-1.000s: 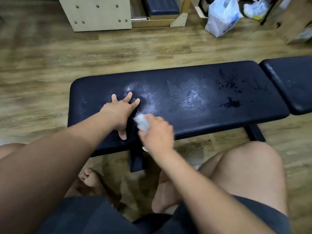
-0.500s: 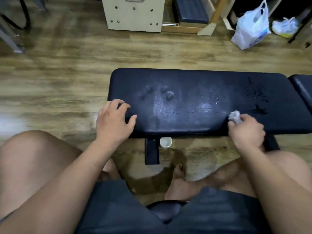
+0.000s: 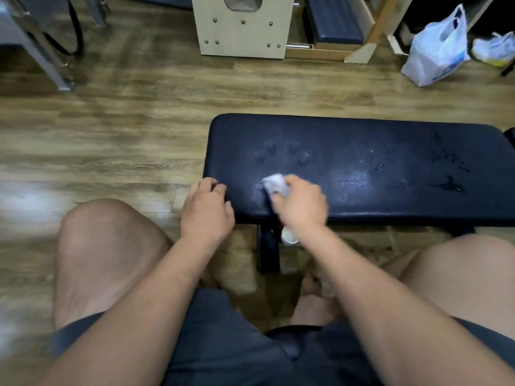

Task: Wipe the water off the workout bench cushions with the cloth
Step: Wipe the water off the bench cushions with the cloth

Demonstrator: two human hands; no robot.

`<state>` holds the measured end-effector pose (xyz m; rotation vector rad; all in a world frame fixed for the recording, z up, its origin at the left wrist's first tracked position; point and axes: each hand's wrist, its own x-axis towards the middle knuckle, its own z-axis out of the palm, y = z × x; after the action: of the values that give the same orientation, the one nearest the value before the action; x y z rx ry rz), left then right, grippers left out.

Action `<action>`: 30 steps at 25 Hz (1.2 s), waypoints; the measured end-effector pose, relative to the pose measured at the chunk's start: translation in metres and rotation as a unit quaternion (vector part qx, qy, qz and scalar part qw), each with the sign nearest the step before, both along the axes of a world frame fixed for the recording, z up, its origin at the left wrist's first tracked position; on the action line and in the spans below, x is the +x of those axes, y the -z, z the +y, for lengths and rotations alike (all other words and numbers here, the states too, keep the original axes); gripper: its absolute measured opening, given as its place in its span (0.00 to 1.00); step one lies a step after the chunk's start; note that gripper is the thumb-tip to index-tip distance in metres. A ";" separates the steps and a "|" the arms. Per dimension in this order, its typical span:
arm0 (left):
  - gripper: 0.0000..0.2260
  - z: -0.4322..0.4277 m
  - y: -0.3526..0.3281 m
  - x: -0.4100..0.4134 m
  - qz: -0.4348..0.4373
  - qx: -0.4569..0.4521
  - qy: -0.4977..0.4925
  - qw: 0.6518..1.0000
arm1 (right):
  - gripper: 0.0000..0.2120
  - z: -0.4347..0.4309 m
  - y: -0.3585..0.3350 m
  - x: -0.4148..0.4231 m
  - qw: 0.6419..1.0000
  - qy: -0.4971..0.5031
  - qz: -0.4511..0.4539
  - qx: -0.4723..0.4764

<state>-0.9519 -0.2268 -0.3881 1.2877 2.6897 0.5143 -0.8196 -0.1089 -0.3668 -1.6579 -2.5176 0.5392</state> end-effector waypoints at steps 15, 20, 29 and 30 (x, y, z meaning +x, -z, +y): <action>0.14 0.027 -0.001 0.023 0.123 0.009 0.167 0.978 | 0.10 -0.021 0.005 -0.023 0.997 -0.063 0.022 -0.030; 0.24 0.076 0.000 0.078 0.155 -0.020 0.250 0.955 | 0.16 0.106 0.012 0.140 0.996 0.061 -0.013 0.056; 0.37 0.129 0.019 0.173 0.183 -0.103 0.258 0.943 | 0.15 0.205 -0.004 0.274 0.958 0.272 -0.049 0.080; 0.37 0.133 0.021 0.186 0.184 -0.119 0.245 0.944 | 0.16 0.186 0.003 0.247 0.970 0.224 -0.046 0.082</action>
<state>-0.7660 -0.0934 -0.4092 2.0419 2.4273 -0.1208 -0.5723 0.0775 -0.3698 -2.1286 -2.0649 0.2064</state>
